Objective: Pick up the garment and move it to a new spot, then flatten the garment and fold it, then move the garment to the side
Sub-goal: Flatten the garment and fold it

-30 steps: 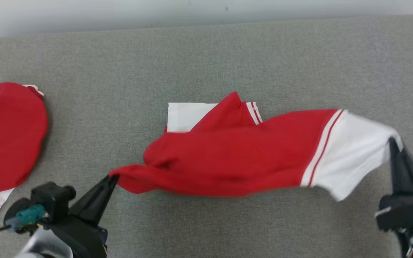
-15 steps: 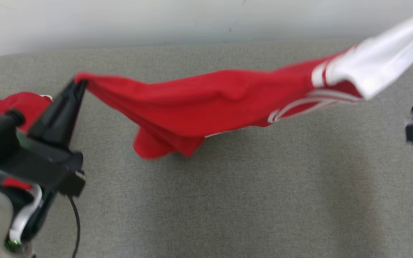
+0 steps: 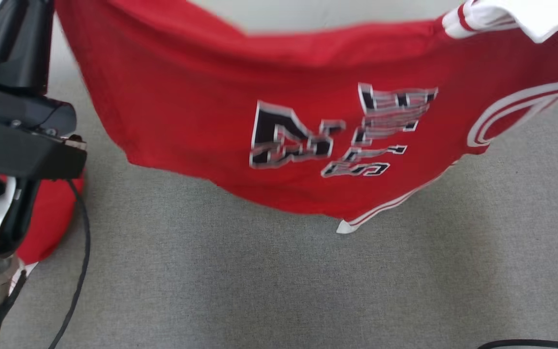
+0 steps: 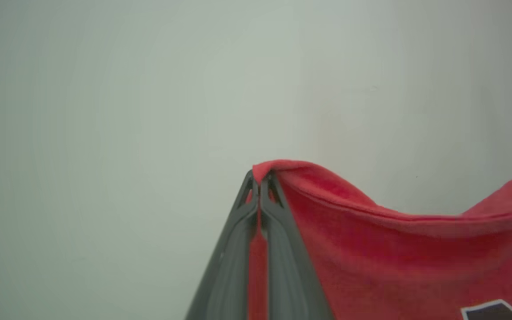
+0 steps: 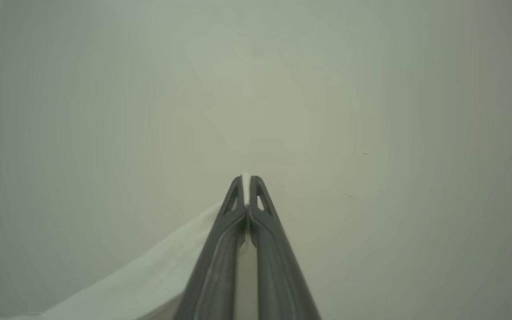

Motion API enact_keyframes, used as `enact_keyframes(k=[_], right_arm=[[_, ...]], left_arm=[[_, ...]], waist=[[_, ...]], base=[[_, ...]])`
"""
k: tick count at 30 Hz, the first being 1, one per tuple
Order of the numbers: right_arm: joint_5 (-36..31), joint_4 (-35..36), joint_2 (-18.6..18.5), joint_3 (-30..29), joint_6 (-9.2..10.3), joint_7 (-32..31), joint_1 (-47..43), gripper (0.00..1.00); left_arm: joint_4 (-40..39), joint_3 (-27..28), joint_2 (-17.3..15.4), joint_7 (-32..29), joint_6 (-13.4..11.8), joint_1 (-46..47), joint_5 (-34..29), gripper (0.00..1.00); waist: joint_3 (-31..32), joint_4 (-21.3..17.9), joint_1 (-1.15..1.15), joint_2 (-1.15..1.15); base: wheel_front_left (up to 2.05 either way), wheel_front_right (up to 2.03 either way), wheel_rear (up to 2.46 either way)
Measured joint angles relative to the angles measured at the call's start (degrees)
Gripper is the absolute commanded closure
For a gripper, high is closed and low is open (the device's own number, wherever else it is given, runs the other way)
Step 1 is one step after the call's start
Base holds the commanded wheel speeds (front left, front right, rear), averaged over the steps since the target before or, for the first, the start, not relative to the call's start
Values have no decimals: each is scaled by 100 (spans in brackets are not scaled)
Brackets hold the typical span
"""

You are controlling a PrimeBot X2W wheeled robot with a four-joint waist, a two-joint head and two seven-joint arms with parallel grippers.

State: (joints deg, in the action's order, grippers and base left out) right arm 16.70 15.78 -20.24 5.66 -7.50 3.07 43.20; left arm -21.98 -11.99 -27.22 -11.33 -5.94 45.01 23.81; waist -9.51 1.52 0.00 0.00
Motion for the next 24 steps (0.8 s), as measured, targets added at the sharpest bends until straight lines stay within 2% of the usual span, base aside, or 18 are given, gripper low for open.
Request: enact_keyframes(k=[6, 11, 18, 24], right_arm=[[134, -326, -8, 134, 0, 26, 209, 100], [358, -1022, -69, 321, 0, 153, 797, 100], [546, -2888, -224, 766, 0, 834, 2744, 100], [494, -4123, -69, 935, 0, 1176, 4140, 100]], left_arm=[[283, -135, 99, -21, 32, 227, -4, 100], [839, -224, 288, 56, 91, 727, 41, 100], [2663, -504, 660, 508, 389, 2389, -190, 100], [4186, -560, 839, 1288, 381, 3684, -593, 100]], waist=[[-111, -38, 0, 0], [-269, -60, 0, 0], [-680, -60, -1, 0], [-993, -56, -2, -1]], base=[[0, 0, 0], [0, 0, 0], [0, 0, 0], [0, 0, 0]])
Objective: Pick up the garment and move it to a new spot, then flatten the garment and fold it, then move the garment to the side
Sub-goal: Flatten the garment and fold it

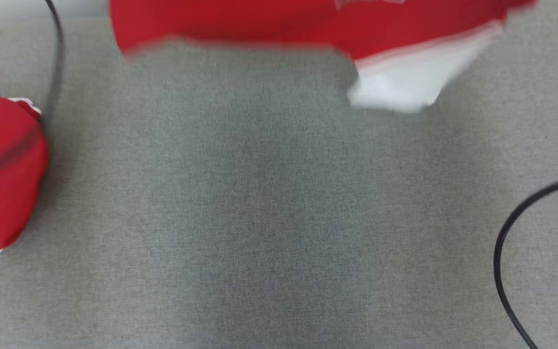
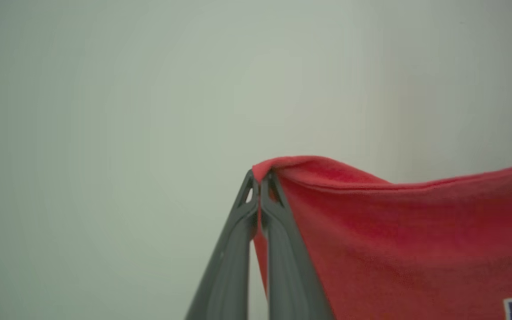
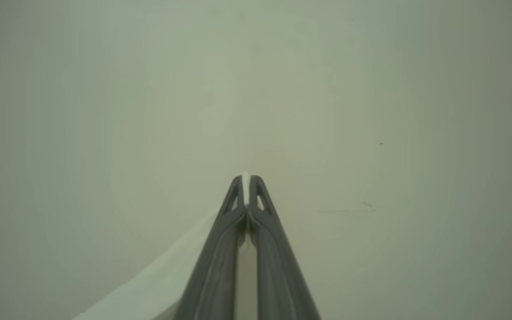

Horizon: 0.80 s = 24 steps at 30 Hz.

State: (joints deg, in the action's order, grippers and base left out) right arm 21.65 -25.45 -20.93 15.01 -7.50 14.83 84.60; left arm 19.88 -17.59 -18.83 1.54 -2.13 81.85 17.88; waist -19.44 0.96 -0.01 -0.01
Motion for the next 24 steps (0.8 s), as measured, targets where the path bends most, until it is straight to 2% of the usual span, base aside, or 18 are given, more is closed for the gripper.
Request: enact_keyframes(k=[6, 11, 14, 17, 21, 24], right_arm=[[-506, -166, 276, -264, 0, 33, 831, 100], [-542, -186, 293, 113, 0, 33, 687, 100], [-370, 51, 233, 405, 0, 32, 52, 100], [-144, 481, 60, 569, 0, 32, -685, 100], [197, 1251, -91, 378, 0, 31, -1875, 100], [386, 1893, -98, 56, 1, 33, -2845, 100]], left_arm=[[1237, 70, 97, 950, -59, 1311, -250, 100], [1857, -62, 286, 1191, 155, 1490, -252, 100], [1945, -34, 328, 1282, 207, 1059, -158, 100], [1668, -59, 347, 1315, 240, 260, -126, 100], [804, -15, 324, 1322, 192, -993, 1, 100], [-81, -21, 338, 1324, 46, -1995, 80, 100]], waist=[[-280, -34, 1, 1], [-602, -15, 1, 1], [-783, 16, 0, 0], [-920, 58, 0, 1], [-1026, 148, 0, 0], [-1055, 225, 1, 0]], base=[[0, 0, 0], [0, 0, 0], [0, 0, 0], [0, 0, 0], [0, 0, 0], [0, 0, 0]])
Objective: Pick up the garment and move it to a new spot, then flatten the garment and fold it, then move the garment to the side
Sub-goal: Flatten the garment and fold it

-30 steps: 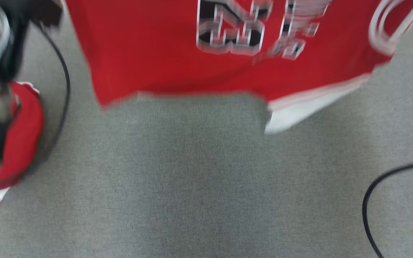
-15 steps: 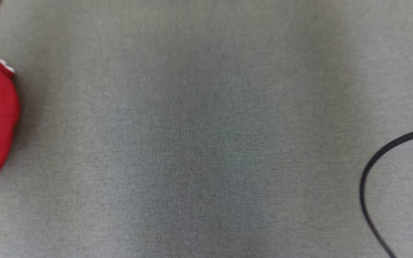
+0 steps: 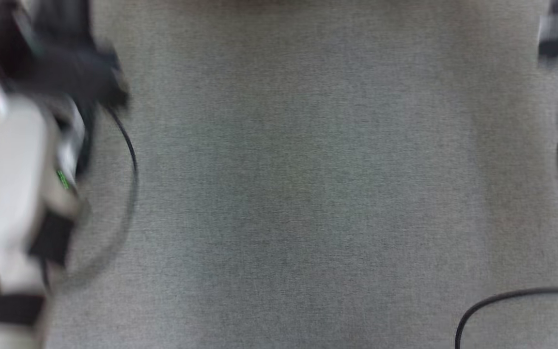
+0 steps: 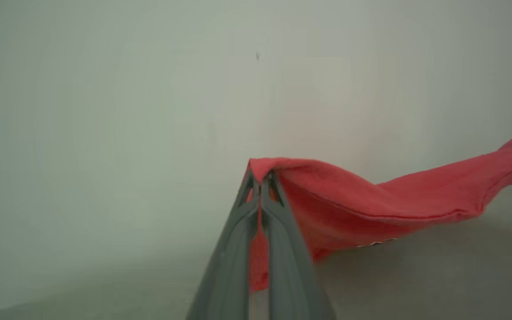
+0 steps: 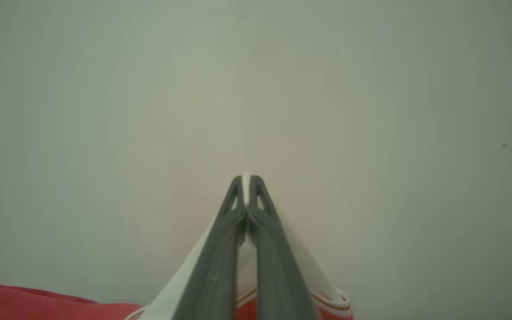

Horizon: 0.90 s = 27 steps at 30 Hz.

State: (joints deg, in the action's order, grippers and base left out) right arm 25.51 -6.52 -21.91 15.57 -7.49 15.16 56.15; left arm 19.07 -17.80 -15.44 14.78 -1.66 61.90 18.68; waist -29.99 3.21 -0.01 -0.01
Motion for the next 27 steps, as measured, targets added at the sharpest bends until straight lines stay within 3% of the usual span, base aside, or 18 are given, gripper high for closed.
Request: enact_keyframes(k=[7, 11, 16, 27], right_arm=[[338, 1070, 508, -503, 0, 0, -2489, 100], [464, 1236, 755, -541, 0, -1, -3520, 100], [630, 1269, 887, -639, 0, -78, -4456, 100], [723, 2206, 1287, -1134, 0, -1215, -6426, 100]], left_arm=[[-1947, 88, -66, -242, -565, -2357, 325, 100], [-2749, 287, -86, -368, -969, -3501, 513, 100], [-3440, 214, -190, -659, -1238, -4626, 578, 100], [-4106, 263, -504, -1496, -1382, -6322, 1234, 100]], waist=[[180, 15, 2, 1], [331, -73, 2, 1], [579, -164, 2, 1], [1401, -257, 3, 1]], base=[[0, 0, 0], [0, 0, 0], [0, 0, 0], [0, 0, 0]])
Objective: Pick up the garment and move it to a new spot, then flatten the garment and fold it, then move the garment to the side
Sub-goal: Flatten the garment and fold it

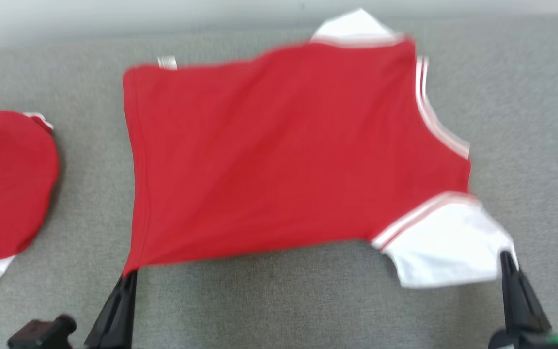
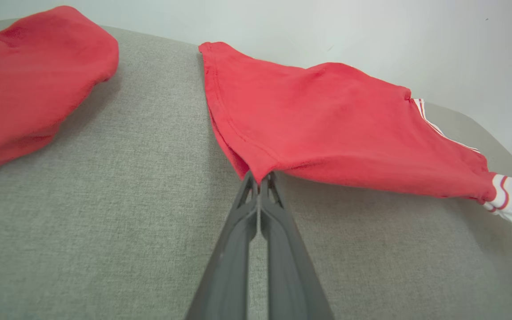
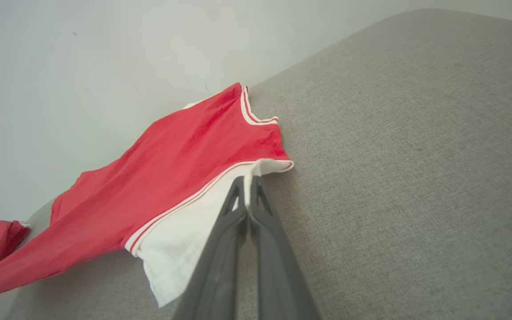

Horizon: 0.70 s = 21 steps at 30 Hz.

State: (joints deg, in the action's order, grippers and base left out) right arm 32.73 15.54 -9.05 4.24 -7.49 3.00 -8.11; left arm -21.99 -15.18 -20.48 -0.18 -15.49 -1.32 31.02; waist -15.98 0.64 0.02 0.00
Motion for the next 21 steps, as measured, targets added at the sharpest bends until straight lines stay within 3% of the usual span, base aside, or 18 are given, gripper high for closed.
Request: enact_keyframes(k=[9, 21], right_arm=[[-119, 893, 359, -163, 0, -926, -1000, 100], [-259, 1302, 558, -185, 0, -1655, -1628, 100]], left_arm=[[-355, 127, -302, -481, -126, -725, 274, 100], [-695, 203, -547, -847, -224, -1352, 506, 100]], waist=[[524, -70, -1, 0], [764, -185, -3, 0]], base=[[0, 0, 0], [0, 0, 0]])
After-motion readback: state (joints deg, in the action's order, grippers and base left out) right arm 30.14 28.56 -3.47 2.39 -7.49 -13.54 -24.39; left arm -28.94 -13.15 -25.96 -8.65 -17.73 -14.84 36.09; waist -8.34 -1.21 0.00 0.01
